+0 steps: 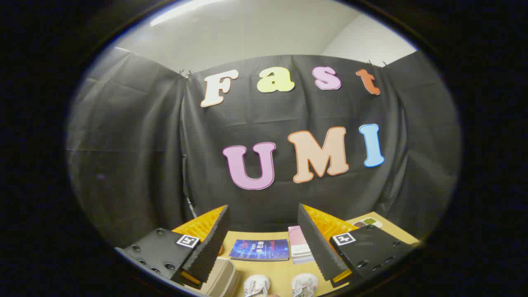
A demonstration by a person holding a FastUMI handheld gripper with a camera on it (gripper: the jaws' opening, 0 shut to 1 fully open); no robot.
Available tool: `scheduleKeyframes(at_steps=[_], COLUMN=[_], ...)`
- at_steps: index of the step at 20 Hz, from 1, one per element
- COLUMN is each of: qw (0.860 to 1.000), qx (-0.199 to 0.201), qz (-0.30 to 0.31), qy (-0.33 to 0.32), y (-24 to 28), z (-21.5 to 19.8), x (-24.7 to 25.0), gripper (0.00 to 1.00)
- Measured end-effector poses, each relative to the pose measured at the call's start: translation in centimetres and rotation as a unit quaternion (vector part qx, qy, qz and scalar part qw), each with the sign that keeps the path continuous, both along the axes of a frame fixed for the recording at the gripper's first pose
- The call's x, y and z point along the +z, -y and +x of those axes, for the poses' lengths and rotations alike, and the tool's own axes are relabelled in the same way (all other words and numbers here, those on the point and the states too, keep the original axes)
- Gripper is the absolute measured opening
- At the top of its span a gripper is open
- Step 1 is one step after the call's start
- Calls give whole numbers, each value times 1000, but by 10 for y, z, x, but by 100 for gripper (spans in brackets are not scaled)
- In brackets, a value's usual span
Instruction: Open the storage box then place both shoes into the box .Put the left shoe in first, then the right shoe, with the right side of both shoes facing outward in a uniform manner.
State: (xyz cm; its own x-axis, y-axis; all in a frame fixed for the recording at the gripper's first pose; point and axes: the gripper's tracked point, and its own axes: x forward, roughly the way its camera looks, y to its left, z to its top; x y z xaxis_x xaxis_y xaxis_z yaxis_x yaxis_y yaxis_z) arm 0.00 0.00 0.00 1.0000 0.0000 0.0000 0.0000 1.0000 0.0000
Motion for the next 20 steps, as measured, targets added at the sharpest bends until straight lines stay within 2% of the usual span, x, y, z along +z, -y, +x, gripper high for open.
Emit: scheduleKeyframes(at_steps=[7,16,20], qw=[999,998,993], qx=[25,36,69], qz=[-1,-9,11], qy=[-37,-54,-100], y=[-5,-12,-28], z=[9,15,21], x=[-21,-35,-71], gripper=[100,99,99])
